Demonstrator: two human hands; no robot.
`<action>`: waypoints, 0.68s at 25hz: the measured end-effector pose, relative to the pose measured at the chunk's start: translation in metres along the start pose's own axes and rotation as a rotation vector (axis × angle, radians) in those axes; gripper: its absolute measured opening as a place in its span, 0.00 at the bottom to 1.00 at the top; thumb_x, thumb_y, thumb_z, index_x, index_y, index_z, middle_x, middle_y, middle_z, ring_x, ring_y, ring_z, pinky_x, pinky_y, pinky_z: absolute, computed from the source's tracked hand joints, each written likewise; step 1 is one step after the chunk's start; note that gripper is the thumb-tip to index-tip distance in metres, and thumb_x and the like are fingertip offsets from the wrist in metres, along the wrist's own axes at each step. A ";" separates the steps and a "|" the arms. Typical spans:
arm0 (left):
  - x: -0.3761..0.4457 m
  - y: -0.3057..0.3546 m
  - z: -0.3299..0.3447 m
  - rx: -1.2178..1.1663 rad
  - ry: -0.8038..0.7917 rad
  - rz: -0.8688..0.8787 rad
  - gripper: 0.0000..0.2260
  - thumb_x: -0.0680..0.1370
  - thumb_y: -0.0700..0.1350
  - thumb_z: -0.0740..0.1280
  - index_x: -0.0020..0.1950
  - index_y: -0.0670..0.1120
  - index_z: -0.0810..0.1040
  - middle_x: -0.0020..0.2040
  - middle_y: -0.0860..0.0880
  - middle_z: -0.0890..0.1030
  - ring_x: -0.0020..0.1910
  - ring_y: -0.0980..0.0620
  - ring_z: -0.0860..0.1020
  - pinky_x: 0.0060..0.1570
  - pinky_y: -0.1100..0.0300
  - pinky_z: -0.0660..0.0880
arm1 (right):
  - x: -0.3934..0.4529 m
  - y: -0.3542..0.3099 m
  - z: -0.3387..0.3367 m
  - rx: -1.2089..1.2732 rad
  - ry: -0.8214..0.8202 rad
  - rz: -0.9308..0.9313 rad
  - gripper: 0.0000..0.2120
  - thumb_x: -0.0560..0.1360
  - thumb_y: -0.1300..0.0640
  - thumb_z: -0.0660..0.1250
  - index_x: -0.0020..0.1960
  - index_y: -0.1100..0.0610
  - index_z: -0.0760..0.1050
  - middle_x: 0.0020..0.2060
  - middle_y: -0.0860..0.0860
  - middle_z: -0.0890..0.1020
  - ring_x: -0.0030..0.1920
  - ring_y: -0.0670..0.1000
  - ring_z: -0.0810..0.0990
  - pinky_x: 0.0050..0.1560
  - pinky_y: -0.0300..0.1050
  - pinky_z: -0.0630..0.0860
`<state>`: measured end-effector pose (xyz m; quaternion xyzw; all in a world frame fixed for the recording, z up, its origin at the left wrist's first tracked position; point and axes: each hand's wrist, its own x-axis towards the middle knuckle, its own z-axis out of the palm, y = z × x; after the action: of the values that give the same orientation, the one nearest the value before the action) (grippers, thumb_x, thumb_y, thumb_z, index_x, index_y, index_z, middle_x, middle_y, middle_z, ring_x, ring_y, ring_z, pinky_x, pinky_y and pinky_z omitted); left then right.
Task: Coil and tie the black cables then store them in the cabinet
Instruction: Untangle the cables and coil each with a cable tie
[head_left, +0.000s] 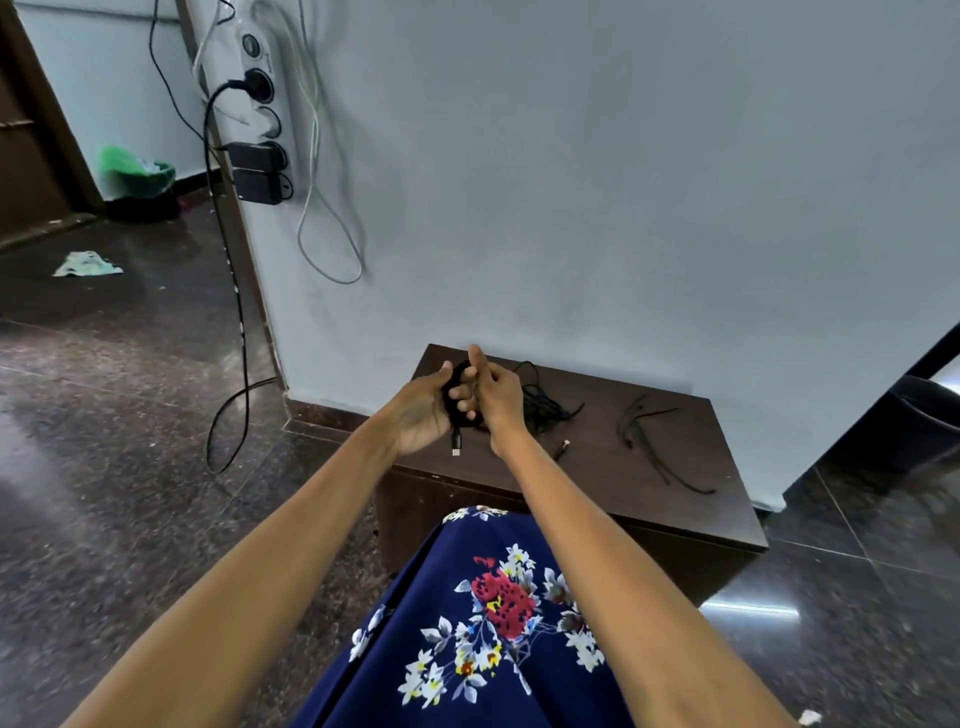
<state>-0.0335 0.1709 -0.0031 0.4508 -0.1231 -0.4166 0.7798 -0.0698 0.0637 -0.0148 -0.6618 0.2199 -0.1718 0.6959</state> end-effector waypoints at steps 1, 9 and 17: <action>0.004 -0.002 0.002 -0.005 -0.009 -0.007 0.19 0.84 0.49 0.49 0.47 0.43 0.75 0.27 0.51 0.69 0.27 0.54 0.70 0.37 0.60 0.73 | 0.003 0.003 -0.004 0.007 0.030 0.007 0.21 0.75 0.39 0.64 0.35 0.56 0.73 0.26 0.54 0.80 0.21 0.45 0.73 0.19 0.34 0.67; 0.082 -0.045 0.041 0.180 0.249 -0.045 0.18 0.84 0.46 0.47 0.37 0.47 0.66 0.19 0.56 0.62 0.17 0.59 0.60 0.30 0.62 0.64 | 0.058 0.030 -0.073 -0.235 0.105 0.104 0.24 0.80 0.39 0.52 0.45 0.55 0.78 0.40 0.52 0.81 0.42 0.50 0.79 0.45 0.45 0.75; 0.183 -0.072 0.069 0.367 0.280 -0.110 0.16 0.84 0.44 0.49 0.38 0.45 0.66 0.29 0.50 0.60 0.23 0.54 0.59 0.28 0.61 0.65 | 0.109 0.067 -0.225 -0.981 0.315 0.184 0.11 0.79 0.58 0.58 0.53 0.57 0.79 0.55 0.54 0.81 0.56 0.57 0.78 0.48 0.45 0.71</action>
<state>0.0022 -0.0275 -0.0559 0.6445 -0.0625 -0.3625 0.6703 -0.1011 -0.1801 -0.0963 -0.8540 0.4335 -0.0843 0.2749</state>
